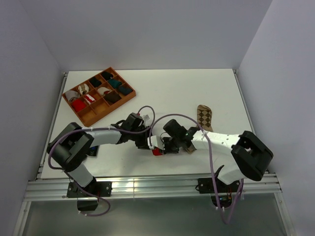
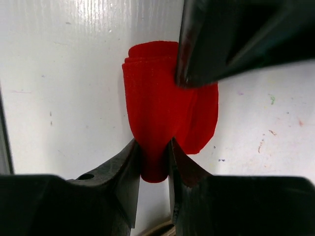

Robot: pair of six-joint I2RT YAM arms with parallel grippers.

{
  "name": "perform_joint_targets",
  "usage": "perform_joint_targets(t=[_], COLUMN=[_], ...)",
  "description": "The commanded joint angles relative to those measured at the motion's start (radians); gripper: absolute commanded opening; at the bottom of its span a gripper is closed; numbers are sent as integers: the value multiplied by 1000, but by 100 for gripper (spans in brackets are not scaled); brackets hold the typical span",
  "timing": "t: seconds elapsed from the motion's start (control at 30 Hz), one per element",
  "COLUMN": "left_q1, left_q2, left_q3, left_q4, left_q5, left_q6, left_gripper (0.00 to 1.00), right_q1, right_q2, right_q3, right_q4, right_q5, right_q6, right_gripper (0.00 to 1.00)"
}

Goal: Roll the socks
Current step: Roll the sock at the center of the board.

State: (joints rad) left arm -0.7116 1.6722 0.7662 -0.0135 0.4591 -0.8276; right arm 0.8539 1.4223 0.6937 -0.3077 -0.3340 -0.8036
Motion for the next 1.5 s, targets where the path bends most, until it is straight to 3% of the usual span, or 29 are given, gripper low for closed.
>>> perform_joint_targets(t=[0.0, 0.17, 0.37, 0.6, 1.1, 1.27, 1.47], left_q1=[0, -2, -5, -78, -144, -150, -154], left_q2=[-110, -265, -371, -325, -170, -98, -37], left_q3=[-82, -234, -301, -251, -216, -179, -143], left_q4=[73, 225, 331, 336, 392, 351, 287], left_q5=[-184, -281, -303, -326, -272, -278, -292], left_q6=[-48, -84, -45, 38, 53, 41, 31], left_gripper=[46, 47, 49, 54, 53, 44, 15], right_q1=[-61, -118, -157, -185, -204, -204, -204], right_q2=[66, 190, 329, 435, 475, 475, 449], right_q3=[71, 182, 309, 400, 423, 426, 411], right_q4=[-169, -323, -445, -511, -511, -504, -464], right_q5=[-117, -192, -252, -269, -241, -229, -186], right_q6=[1, -22, -19, 18, 66, 78, 118], right_gripper=[24, 24, 24, 24, 24, 27, 44])
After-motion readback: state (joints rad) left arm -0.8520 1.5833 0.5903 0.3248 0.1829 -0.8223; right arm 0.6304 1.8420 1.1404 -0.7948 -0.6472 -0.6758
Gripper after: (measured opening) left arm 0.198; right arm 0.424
